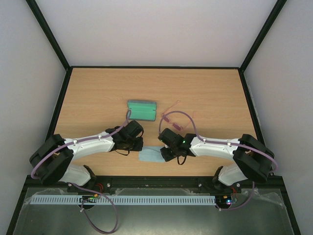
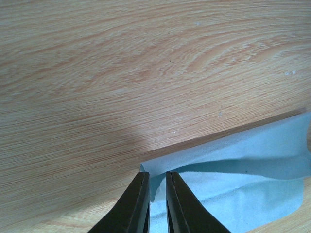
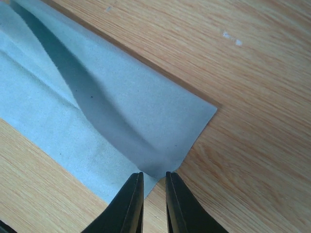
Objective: Organize the sunglasses
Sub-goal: Fold the glasses cleaning cloth at the center of the board.
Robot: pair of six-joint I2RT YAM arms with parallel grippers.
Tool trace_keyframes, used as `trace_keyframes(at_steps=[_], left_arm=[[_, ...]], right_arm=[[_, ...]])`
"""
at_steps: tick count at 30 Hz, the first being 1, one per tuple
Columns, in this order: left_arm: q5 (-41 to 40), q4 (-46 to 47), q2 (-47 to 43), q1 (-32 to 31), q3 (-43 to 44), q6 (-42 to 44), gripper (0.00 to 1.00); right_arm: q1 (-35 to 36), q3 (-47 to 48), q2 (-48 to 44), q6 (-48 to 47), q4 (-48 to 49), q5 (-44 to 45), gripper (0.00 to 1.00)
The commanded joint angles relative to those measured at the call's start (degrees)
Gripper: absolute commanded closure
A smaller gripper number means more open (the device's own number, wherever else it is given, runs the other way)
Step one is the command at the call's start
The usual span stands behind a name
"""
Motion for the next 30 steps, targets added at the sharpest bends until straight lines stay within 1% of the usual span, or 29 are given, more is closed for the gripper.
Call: trace_keyframes(at_steps=[1, 4, 7, 9, 15, 17, 19, 20, 22, 25, 26, 27, 30], left_arm=[[-0.2, -1.7, -1.3, -0.4, 0.2, 0.0, 0.89], [-0.5, -2.1, -1.7, -0.5, 0.2, -0.2, 0.89], [-1.2, -2.8, -2.4, -0.5, 0.0, -0.6, 0.89], [-1.7, -3.8, -3.3, -0.4, 0.0, -1.1, 0.87], [-2.9, -7.2, -7.3, -0.5, 0.3, -3.0, 0.66], [-2.4, -8.1, -8.8, -0.4, 0.3, -3.3, 0.6], [-2.1, -8.9, -10.2, -0.5, 0.1, -3.6, 0.58], [-2.3, -9.1, -10.6, -0.5, -0.2, -3.8, 0.58], [-2.6, -9.1, -10.8, -0.4, -0.5, -3.9, 0.7], [-1.6, -7.3, -10.0, -0.4, -0.9, -4.2, 0.82], [-0.9, -6.3, -9.8, -0.4, -1.0, -4.4, 0.88], [0.0, -5.1, -9.5, -0.4, -1.2, -4.6, 0.91], [2.6, -2.6, -7.9, -0.4, -1.4, -4.8, 0.97]], right_arm=[[0.6, -1.0, -1.2, 1.1, -1.0, -1.3, 0.85], [1.0, -1.1, -1.3, 1.4, -1.0, -1.7, 0.82], [1.3, -1.3, -1.7, 1.9, -1.1, -1.7, 0.81], [1.4, -1.6, -2.4, 2.4, -1.0, -1.8, 0.8], [1.4, -3.1, -6.7, 5.8, -1.6, -1.8, 0.76], [1.4, -3.6, -8.1, 7.4, -2.2, -1.2, 0.75], [1.4, -3.8, -9.1, 8.1, -2.4, -0.5, 0.74], [1.4, -3.6, -9.1, 8.1, -2.5, -0.1, 0.73], [1.4, -2.6, -8.8, 9.7, -2.9, 0.9, 0.71], [1.4, -0.8, -8.0, 10.9, -3.8, 3.0, 0.65], [1.3, -0.2, -7.6, 11.5, -4.2, 3.5, 0.63], [1.2, 0.3, -7.2, 11.8, -4.5, 3.7, 0.62], [0.9, 0.9, -6.4, 12.8, -4.8, 2.7, 0.62]])
